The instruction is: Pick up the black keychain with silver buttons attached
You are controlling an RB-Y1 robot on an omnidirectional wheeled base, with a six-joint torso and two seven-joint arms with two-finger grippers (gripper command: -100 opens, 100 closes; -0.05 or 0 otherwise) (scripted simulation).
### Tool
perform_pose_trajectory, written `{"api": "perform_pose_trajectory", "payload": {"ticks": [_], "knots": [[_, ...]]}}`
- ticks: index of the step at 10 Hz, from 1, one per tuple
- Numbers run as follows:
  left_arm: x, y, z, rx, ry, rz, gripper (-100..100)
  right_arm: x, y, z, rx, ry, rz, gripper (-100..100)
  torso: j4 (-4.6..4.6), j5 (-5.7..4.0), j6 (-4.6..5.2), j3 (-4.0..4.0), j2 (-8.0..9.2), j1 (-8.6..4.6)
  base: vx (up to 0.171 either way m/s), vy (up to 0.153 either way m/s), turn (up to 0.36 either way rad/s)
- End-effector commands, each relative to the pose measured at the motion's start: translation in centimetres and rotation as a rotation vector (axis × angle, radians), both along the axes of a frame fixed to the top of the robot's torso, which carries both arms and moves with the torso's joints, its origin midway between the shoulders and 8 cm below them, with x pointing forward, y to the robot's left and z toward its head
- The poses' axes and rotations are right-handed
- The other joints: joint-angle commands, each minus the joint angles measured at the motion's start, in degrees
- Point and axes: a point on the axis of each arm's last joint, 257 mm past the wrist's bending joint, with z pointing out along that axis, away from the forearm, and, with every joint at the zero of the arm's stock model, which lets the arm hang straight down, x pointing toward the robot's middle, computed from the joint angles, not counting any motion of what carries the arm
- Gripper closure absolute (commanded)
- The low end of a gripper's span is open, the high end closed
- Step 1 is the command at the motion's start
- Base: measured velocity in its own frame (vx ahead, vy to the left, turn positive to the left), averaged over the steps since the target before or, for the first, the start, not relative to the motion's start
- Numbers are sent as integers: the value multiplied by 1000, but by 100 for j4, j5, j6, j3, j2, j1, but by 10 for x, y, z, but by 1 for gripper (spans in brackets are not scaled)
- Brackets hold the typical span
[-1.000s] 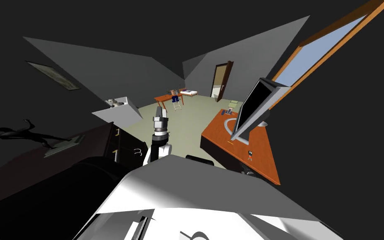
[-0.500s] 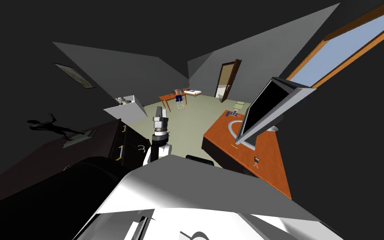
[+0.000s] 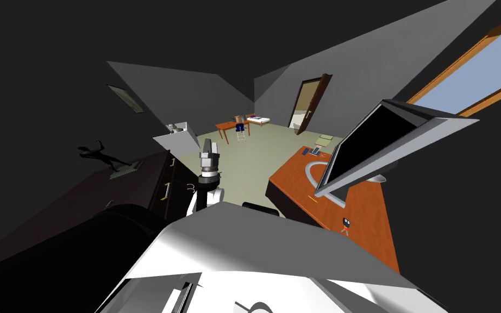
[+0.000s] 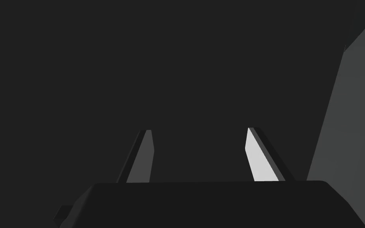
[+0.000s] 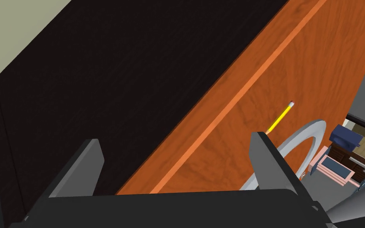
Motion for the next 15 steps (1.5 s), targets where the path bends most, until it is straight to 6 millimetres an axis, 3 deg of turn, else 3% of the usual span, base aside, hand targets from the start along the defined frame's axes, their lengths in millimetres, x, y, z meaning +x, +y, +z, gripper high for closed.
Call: {"api": "perform_pose_trajectory", "payload": {"ticks": [1,2,4,5,7,9,10,11,12,13,15], "knots": [[0,0,0,0,0,0,0,-14,-9,-6,-13,31,-12,-100,0,0,0,0,0,0,28,-14,145],[0,0,0,0,0,0,0,-14,-9,-6,-13,31,-12,-100,-1,-1,6,0,1,-2,12,-7,-29],[0,0,0,0,0,0,0,-58,-35,-16,-52,133,-47,-100,1,0,1,1,2,-1,31,-15,342],[0,0,0,0,0,0,0,-61,-37,-16,-56,137,-49,-100,-1,-2,-2,-2,-4,-8,35,-35,137],[0,0,0,0,0,0,0,-104,-64,-20,-103,235,-87,-100,-1,-1,3,-1,-2,-8,33,-31,285],[0,0,0,0,0,0,0,-104,-64,-20,-103,235,-87,-100,-1,-2,7,0,0,-7,15,-20,48],[0,0,0,0,0,0,0,-124,-77,-20,-126,279,-105,-100,0,-1,9,3,6,0,7,-6,214],[0,0,0,0,0,0,0,-124,-77,-20,-126,279,-105,-100,1,0,4,4,7,2,7,-15,117],[0,0,0,0,0,0,0,-140,-87,-20,-145,316,-120,-100,1,-1,8,3,7,0,11,-18,257],[0,0,0,0,0,0,0,-143,-89,-19,-149,320,-122,-100,1,0,2,2,5,-3,10,-27,120],[0,0,0,0,0,0,0,-174,-109,-16,-191,389,-154,-100,1,-2,6,3,6,-5,12,-30,243]]}}
